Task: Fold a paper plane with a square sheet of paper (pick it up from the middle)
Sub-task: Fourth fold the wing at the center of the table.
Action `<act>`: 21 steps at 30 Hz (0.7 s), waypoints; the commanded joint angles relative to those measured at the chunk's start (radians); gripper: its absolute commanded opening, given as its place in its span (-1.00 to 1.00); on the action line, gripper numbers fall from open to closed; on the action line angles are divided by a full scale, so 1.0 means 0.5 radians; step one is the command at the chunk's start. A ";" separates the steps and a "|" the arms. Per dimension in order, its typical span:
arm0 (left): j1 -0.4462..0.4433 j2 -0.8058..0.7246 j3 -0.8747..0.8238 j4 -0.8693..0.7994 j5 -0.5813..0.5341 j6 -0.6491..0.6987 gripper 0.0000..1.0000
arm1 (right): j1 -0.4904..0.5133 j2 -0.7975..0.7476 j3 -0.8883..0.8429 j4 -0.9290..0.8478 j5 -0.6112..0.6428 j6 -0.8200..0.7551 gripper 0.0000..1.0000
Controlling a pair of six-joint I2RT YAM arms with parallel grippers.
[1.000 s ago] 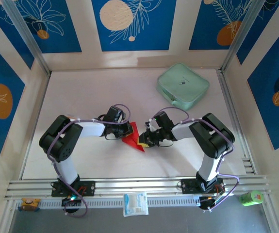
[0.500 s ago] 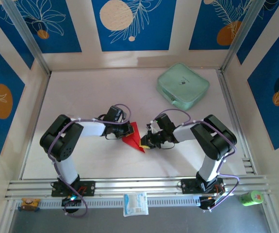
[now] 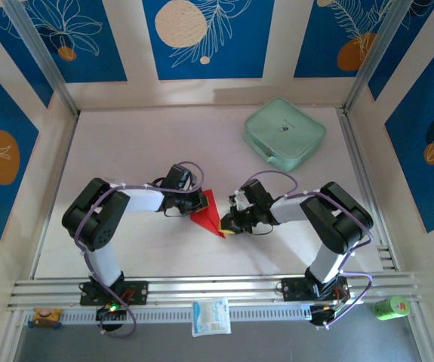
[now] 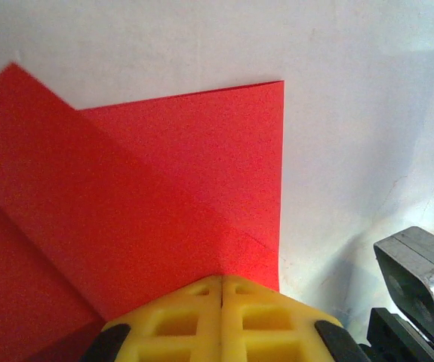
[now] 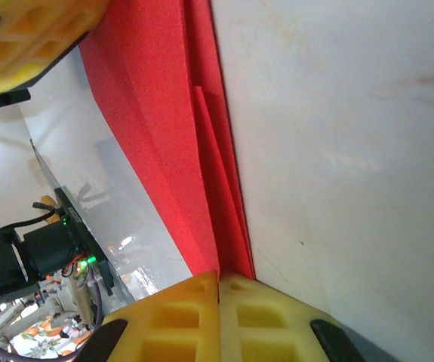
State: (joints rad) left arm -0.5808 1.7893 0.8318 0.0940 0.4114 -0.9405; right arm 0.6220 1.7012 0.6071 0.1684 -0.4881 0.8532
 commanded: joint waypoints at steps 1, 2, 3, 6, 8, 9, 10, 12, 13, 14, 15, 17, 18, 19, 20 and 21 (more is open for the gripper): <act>-0.005 0.088 -0.021 -0.160 -0.056 0.039 -0.88 | 0.037 -0.022 -0.113 -0.187 0.009 0.015 -0.79; -0.007 0.087 -0.019 -0.159 -0.056 0.037 -0.88 | 0.038 -0.045 -0.118 -0.187 0.010 0.018 -0.77; -0.005 0.091 -0.019 -0.160 -0.056 0.037 -0.88 | 0.039 -0.073 -0.125 -0.194 0.020 0.019 -0.76; -0.006 0.090 -0.019 -0.157 -0.053 0.037 -0.88 | 0.038 -0.133 -0.129 -0.275 0.064 -0.007 -0.74; -0.007 0.091 -0.019 -0.156 -0.050 0.038 -0.89 | 0.041 -0.141 -0.139 -0.287 0.080 -0.016 -0.71; -0.005 0.091 -0.019 -0.157 -0.050 0.040 -0.89 | 0.044 -0.136 -0.145 -0.287 0.089 -0.013 -0.71; -0.005 0.091 -0.019 -0.157 -0.047 0.041 -0.89 | 0.050 -0.124 -0.152 -0.279 0.095 -0.018 -0.73; -0.007 0.088 -0.019 -0.156 -0.047 0.040 -0.89 | 0.060 -0.101 -0.157 -0.285 0.113 -0.020 -0.79; -0.008 0.088 -0.021 -0.157 -0.047 0.043 -0.89 | 0.060 -0.092 -0.162 -0.271 0.108 -0.018 -0.84; -0.005 0.085 -0.022 -0.154 -0.047 0.041 -0.89 | 0.060 -0.085 -0.167 -0.261 0.099 -0.015 -0.86; -0.006 0.085 -0.025 -0.155 -0.048 0.040 -0.89 | 0.063 -0.084 -0.164 -0.254 0.095 -0.007 -0.87; -0.005 0.085 -0.023 -0.157 -0.047 0.040 -0.88 | 0.066 -0.101 -0.160 -0.265 0.099 -0.005 -0.87; -0.007 0.082 -0.025 -0.157 -0.047 0.040 -0.88 | 0.069 -0.114 -0.157 -0.283 0.101 -0.007 -0.87; -0.007 0.078 -0.025 -0.158 -0.047 0.040 -0.89 | 0.069 -0.133 -0.155 -0.299 0.106 -0.010 -0.83; -0.007 0.074 -0.025 -0.160 -0.047 0.040 -0.88 | 0.071 -0.155 -0.156 -0.311 0.115 -0.012 -0.78; -0.004 0.074 -0.025 -0.163 -0.047 0.044 -0.88 | 0.071 -0.178 -0.156 -0.329 0.122 -0.015 -0.75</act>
State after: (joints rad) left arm -0.5808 1.7897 0.8318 0.0940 0.4145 -0.9401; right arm 0.6426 1.6295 0.5602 0.1337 -0.4351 0.8448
